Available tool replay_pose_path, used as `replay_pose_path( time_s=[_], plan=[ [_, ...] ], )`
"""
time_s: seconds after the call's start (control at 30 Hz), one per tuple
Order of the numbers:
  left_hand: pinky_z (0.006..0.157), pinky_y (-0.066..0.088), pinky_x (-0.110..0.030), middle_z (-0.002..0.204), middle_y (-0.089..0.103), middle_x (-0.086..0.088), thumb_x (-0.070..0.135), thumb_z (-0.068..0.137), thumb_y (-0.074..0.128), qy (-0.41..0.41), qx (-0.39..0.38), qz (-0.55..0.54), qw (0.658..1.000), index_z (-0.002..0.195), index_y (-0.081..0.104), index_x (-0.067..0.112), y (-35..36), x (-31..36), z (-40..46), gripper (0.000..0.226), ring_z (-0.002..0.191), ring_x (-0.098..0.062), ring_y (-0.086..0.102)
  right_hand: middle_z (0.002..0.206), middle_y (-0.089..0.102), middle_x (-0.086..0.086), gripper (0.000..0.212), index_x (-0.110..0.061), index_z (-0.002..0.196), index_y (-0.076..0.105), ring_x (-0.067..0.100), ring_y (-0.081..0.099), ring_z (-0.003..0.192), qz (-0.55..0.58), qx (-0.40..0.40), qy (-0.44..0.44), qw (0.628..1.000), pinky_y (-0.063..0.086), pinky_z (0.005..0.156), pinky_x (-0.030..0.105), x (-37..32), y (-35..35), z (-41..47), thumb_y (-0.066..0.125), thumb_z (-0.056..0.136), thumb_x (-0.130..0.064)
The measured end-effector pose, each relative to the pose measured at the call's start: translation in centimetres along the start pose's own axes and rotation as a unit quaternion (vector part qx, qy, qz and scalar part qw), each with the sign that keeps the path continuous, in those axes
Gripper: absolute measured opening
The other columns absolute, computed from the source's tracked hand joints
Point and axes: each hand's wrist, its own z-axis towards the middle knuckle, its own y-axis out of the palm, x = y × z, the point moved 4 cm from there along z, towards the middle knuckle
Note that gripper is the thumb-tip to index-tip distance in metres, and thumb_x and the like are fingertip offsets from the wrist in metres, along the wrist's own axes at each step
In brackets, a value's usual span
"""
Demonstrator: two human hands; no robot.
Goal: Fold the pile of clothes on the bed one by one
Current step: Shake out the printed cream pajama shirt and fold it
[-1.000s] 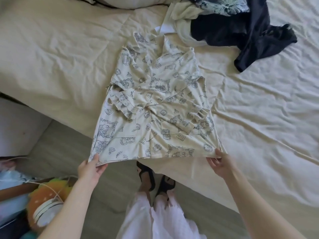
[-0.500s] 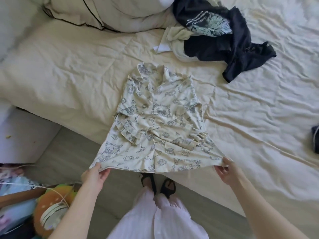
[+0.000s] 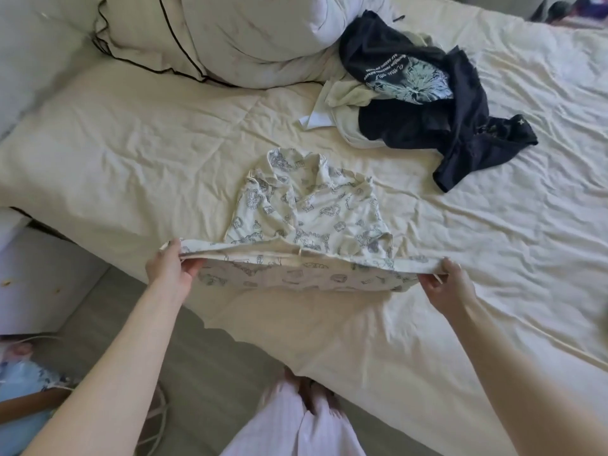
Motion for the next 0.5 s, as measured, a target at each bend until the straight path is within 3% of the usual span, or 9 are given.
replay_pose_path(
  time_s=[0.1,0.2,0.27,0.33,0.47,0.5],
  plan=[
    [0.060,0.058,-0.037,0.093,0.058,-0.012,0.010,0.093,0.057,-0.010,0.007,-0.017,1.000,0.098,0.052,0.004,3.2,1.4,2.6,0.010,0.078,-0.025,0.063,0.121,0.049,0.008,0.014,-0.007,0.111,0.045,0.023,0.053,0.109,0.004,-0.020,-0.012,1.000,0.053,0.076,0.034,-1.3,3.6,3.0,0.045,0.098,-0.013],
    [0.062,0.059,-0.039,0.091,0.058,-0.013,0.009,0.092,0.058,-0.010,0.025,-0.022,0.999,0.089,0.050,0.004,6.7,2.6,5.7,0.010,0.075,-0.026,0.064,0.133,0.049,0.014,0.009,-0.009,0.102,0.051,0.027,0.051,0.120,0.006,-0.022,-0.003,1.000,0.049,0.089,0.037,-2.4,7.5,6.0,0.043,0.099,-0.012],
    [0.059,0.059,-0.037,0.090,0.058,-0.013,0.008,0.092,0.059,0.000,0.032,-0.015,0.999,0.094,0.050,0.003,8.9,3.2,7.9,0.010,0.073,-0.025,0.064,0.135,0.050,0.010,0.027,-0.007,0.124,0.048,0.022,0.056,0.107,0.020,-0.011,-0.020,1.000,0.054,0.074,0.034,-2.9,9.7,8.1,0.044,0.099,-0.016],
    [0.063,0.059,-0.036,0.089,0.059,-0.012,0.009,0.093,0.057,0.004,0.025,0.007,1.000,0.095,0.050,0.003,11.0,3.6,10.3,0.009,0.073,-0.022,0.065,0.132,0.053,0.008,0.036,-0.008,0.133,0.043,0.020,0.058,0.099,0.036,-0.003,-0.013,0.999,0.053,0.060,0.031,-3.4,12.2,10.2,0.045,0.099,-0.017],
    [0.070,0.055,-0.035,0.084,0.059,-0.008,0.010,0.095,0.053,0.015,0.031,0.042,0.999,0.106,0.051,0.007,14.0,3.9,14.3,0.011,0.070,-0.018,0.063,0.128,0.054,0.014,0.008,-0.008,0.101,0.048,0.025,0.058,0.106,0.019,0.003,-0.001,1.000,0.054,0.077,0.038,-3.5,16.1,14.1,0.042,0.100,-0.014],
    [0.074,0.055,-0.037,0.083,0.058,-0.008,0.010,0.096,0.053,0.016,0.032,0.051,0.998,0.110,0.052,0.006,14.7,4.0,15.2,0.015,0.070,-0.018,0.063,0.129,0.053,0.014,0.007,-0.009,0.101,0.047,0.027,0.058,0.108,0.020,-0.001,0.002,1.000,0.054,0.079,0.039,-3.5,16.9,15.0,0.042,0.100,-0.013]
  ],
)
